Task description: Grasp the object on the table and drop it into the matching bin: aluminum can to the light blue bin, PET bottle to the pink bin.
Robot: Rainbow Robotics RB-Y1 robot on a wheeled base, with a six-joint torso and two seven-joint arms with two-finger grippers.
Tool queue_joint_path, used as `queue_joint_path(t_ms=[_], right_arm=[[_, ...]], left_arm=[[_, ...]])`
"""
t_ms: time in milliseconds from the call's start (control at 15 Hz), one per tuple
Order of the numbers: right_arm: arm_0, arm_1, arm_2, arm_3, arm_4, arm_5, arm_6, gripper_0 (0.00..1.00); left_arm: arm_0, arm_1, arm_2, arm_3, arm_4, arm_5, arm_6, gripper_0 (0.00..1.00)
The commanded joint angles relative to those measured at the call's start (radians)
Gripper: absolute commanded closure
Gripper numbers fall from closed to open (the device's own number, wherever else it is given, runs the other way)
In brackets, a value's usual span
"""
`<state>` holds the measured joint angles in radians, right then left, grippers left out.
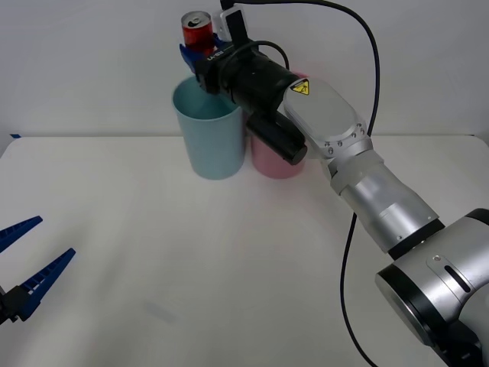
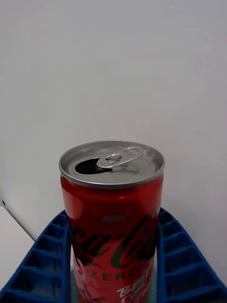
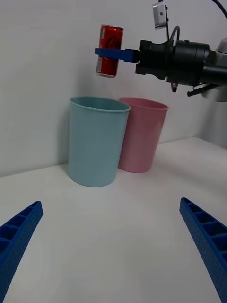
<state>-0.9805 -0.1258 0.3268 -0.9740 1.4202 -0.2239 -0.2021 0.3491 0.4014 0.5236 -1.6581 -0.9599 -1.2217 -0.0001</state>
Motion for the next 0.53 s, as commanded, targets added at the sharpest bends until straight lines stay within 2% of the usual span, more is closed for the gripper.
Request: queue_joint_path(t_ms=[67, 333, 533], right_arm=[[0.0, 0.0, 0.0, 0.0, -0.006, 0.0, 0.004, 0.0], [0.006, -0.008, 0.0, -0.002, -0.044, -0.025, 0.012, 0.0], [0.052, -0.044, 0.0, -0.068, -0.06, -0.052, 0.017, 0.0]], left_arm=[[0.0, 0.0, 0.0, 0.0, 0.0, 0.0, 0.0, 0.0], [0.0, 0.0, 0.0, 0.0, 0.0, 0.0, 0.0, 0.0], [0.0, 0.0, 0.0, 0.0, 0.0, 0.0, 0.0, 0.0]])
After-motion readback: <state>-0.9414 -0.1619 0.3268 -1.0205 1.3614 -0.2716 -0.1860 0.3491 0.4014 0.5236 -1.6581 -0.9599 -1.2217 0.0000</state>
